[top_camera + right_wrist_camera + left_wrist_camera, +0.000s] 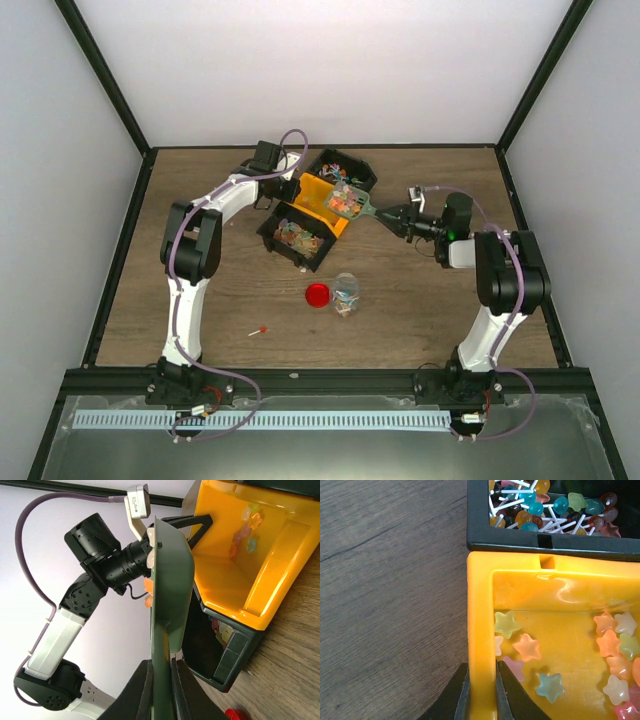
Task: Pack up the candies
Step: Place the fake candies in the packing bottle.
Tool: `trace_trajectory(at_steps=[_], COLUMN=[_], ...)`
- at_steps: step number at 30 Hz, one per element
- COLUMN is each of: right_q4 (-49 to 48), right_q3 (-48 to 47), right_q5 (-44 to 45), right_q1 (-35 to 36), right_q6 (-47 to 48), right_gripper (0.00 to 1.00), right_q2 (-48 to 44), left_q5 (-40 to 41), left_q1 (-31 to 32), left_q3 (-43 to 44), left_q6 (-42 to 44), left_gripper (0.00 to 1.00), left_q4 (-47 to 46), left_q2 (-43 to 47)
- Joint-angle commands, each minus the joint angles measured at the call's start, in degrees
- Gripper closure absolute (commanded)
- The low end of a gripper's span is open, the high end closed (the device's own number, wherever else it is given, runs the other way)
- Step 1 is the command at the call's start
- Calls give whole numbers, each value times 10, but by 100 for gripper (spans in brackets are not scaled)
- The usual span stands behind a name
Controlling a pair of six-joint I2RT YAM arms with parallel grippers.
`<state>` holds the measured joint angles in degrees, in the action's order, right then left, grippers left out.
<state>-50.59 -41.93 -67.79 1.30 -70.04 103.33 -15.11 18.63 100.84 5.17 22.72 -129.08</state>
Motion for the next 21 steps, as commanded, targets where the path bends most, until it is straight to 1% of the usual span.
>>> trace_trajectory(at_steps=[1,2,6,10,12,14,16,17,21], right_q4=[-72,-86,-92,-118,-138,-116,-75,-64,-74], right_q3=[-6,-3,13,-4,4,15,19,19,11], right_q5=[-10,-14,-16,-14,-20,-23,-22,-18,-18], right_q1=[18,14,-21,20,14,-17,-32,-28,12], right_q6=[-31,-37,-37,-59,-72,-51,-22,-17,-27], right_gripper=[99,99,99,99,99,99,99,99,99], right_q2=[13,14,11,28,25,13,3,2,4], left_q5=[24,24,31,25,19,13,14,13,11], left_q1=[0,0,-1,-1,-1,-1,-1,-1,-1], left_q3=[-9,-9,-19,-15,-16,-20,-19,-17,-7], left_q6=[1,1,4,3,3,2,1,2,-2], left_gripper=[96,96,96,96,96,96,96,96,96], left_q4=[36,36,36,34,36,32,31,31,33], left_q2=[-31,-32,-24,-29,-28,-23,-20,-21,-25])
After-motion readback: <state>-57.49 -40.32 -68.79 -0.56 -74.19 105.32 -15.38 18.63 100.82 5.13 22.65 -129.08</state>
